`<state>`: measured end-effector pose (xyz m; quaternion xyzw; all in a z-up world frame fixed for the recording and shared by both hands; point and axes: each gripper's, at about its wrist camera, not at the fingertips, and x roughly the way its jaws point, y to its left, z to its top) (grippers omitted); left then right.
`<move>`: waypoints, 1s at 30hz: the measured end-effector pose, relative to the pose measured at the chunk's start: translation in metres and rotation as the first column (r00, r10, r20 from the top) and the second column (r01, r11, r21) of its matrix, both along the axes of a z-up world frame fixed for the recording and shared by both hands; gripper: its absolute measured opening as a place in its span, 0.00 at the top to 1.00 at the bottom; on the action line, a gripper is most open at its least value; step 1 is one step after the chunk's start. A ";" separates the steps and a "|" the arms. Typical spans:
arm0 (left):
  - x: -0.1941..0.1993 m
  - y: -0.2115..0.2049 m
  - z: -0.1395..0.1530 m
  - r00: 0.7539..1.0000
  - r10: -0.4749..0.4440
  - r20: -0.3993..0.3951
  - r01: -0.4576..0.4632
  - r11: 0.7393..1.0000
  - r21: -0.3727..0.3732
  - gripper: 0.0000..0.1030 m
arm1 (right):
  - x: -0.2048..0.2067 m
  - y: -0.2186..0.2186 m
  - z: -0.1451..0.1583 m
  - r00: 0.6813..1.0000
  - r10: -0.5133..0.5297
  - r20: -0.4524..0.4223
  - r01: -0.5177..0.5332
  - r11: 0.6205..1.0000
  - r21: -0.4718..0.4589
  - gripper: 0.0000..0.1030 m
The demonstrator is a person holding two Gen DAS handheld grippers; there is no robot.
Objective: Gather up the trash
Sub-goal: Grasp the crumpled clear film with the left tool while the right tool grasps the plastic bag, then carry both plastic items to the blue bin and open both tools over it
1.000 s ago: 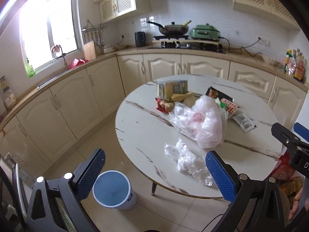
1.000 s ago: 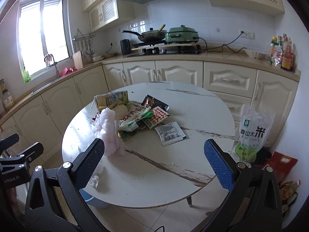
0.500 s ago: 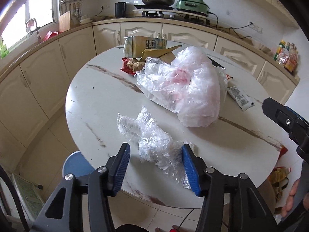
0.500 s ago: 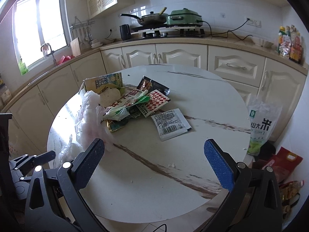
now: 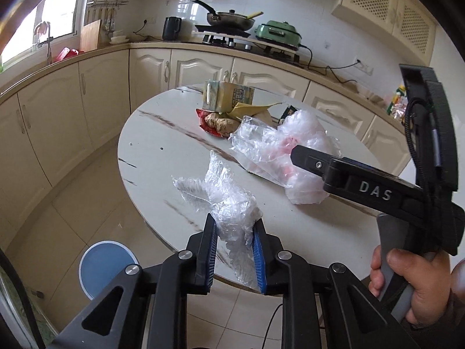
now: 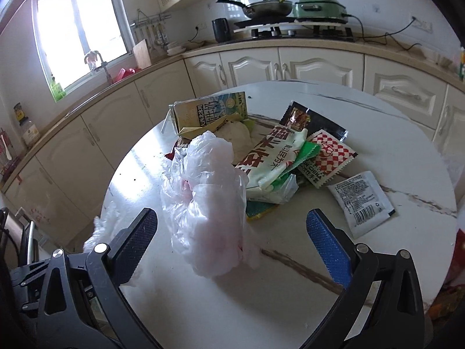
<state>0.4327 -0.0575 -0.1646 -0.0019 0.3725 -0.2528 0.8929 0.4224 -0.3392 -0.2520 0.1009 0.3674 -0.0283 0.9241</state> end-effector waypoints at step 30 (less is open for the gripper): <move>-0.038 0.248 -0.025 0.933 0.361 0.009 -0.361 0.932 0.034 0.82 | 0.041 0.233 0.015 0.884 0.451 0.124 -0.442 0.892 -0.090 0.65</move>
